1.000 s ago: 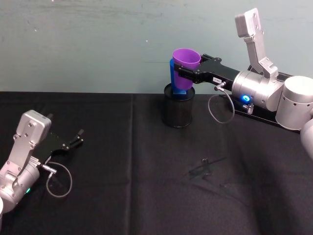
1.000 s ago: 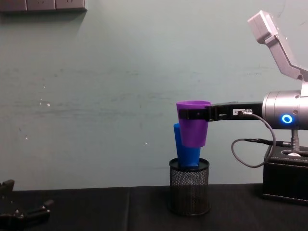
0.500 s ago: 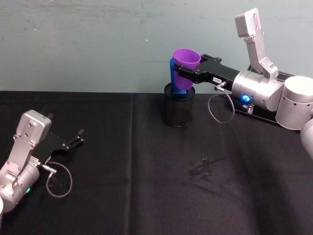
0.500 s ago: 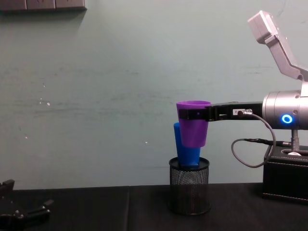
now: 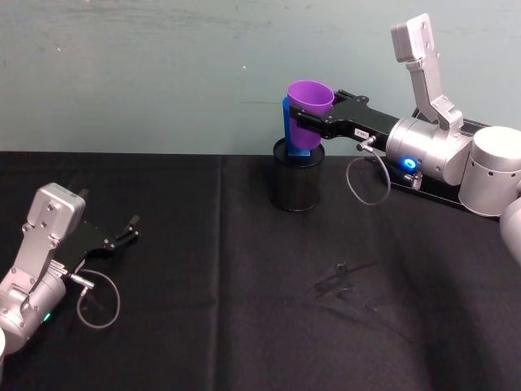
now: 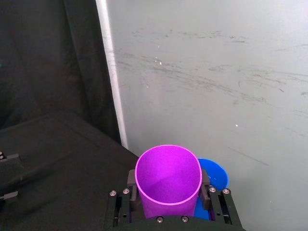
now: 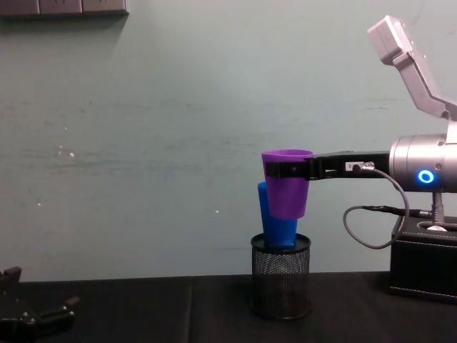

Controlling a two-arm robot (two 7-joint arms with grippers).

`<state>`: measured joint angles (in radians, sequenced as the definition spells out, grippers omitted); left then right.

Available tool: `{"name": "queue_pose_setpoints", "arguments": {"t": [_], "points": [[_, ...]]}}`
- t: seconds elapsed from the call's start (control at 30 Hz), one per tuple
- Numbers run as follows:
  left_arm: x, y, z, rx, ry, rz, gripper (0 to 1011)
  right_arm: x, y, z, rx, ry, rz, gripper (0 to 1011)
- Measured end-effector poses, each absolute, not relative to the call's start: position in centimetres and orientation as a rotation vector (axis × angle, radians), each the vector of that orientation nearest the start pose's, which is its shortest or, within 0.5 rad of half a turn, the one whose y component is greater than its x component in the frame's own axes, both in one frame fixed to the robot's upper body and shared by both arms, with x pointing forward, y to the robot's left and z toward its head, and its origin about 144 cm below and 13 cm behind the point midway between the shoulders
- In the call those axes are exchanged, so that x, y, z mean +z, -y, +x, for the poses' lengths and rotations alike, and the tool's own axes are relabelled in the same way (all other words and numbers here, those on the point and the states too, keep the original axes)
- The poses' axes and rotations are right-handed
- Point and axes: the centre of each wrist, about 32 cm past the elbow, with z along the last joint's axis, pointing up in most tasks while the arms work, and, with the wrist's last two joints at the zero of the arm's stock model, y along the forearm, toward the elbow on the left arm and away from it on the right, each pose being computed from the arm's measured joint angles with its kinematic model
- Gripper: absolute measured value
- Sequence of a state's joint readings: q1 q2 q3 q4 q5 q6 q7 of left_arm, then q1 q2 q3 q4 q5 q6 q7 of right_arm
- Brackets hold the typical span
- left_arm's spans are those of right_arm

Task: Pick up one cup with a gripper and tap it against the other cup.

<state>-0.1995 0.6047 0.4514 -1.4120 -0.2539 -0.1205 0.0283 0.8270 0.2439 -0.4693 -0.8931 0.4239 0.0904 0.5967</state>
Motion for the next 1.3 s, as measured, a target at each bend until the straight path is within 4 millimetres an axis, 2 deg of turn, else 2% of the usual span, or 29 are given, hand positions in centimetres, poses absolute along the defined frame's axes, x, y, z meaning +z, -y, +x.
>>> {"name": "queue_pose_setpoints", "arguments": {"t": [1.1,1.3], "points": [[113.98,-30.97,48.86,1.248,0.285,0.304,1011,126.09,23.64,65.82,-0.786,0.001,-0.092,729],[113.98,-30.96,48.86,1.248,0.285,0.304,1011,125.58,23.87,65.03,-0.763,-0.008,-0.092,729]]}}
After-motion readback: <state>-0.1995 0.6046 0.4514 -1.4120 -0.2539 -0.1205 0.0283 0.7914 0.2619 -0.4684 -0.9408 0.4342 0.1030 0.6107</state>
